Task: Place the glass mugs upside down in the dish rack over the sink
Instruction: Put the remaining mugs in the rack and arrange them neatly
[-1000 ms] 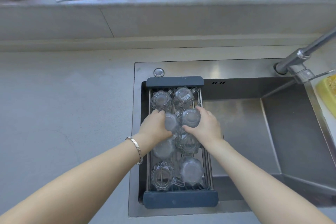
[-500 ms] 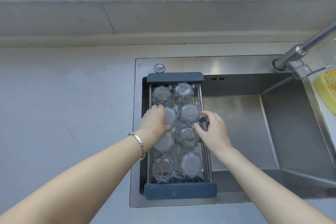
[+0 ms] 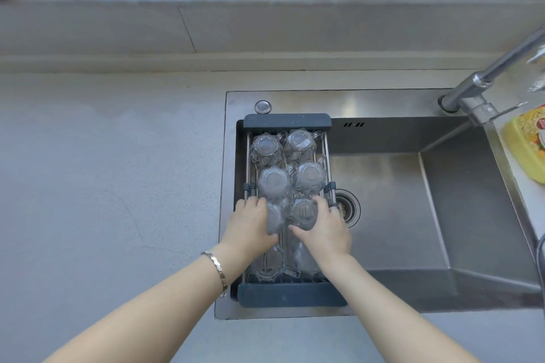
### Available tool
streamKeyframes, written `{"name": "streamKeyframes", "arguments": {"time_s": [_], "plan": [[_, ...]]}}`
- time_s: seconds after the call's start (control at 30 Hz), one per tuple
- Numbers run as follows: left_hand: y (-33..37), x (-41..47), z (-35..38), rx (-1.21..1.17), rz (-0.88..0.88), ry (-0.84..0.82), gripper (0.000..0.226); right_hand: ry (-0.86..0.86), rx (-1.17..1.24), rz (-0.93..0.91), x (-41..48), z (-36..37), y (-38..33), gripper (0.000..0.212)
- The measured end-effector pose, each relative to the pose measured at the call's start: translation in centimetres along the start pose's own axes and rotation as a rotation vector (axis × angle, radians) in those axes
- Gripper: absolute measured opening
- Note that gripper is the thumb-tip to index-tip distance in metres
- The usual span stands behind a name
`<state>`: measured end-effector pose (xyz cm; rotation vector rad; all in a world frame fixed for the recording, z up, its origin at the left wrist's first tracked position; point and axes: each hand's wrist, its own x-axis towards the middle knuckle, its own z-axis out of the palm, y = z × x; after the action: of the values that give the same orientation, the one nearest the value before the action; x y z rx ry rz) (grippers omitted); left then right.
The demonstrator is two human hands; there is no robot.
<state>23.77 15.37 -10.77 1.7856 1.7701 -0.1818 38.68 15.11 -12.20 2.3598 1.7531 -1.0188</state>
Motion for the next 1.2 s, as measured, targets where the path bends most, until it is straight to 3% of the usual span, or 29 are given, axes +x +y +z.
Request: {"name": "streamKeyframes", "arguments": {"time_s": [0.3, 0.4, 0.5, 0.67, 0.9, 1.2], "plan": [[-0.4, 0.0, 0.1, 0.027, 0.071, -0.008, 0.073, -0.049, 0.065, -0.051, -0.2, -0.5, 1.0, 0.08], [-0.7, -1.0, 0.1, -0.055, 0.079, 0.068, 0.07, -0.046, 0.079, -0.072, -0.9, -1.5, 1.2, 0.081], [-1.0, -2.9, 0.0, -0.119, 0.086, 0.177, 0.054, -0.001, 0.092, -0.064, -2.6, -2.7, 2.6, 0.065], [-0.8, -5.9, 1.6, 0.063, 0.222, -0.098, 0.052, -0.19, 0.006, -0.078, -5.2, -1.4, 4.7, 0.078], [-0.1, -5.5, 2.7, 0.213, 0.172, -0.184, 0.06, -0.103, -0.144, -0.112, -4.8, 0.2, 3.0, 0.078], [-0.4, -4.8, 1.9, 0.302, 0.252, -0.33, 0.068, -0.054, -0.065, -0.177, -6.1, -1.0, 4.1, 0.07]]}}
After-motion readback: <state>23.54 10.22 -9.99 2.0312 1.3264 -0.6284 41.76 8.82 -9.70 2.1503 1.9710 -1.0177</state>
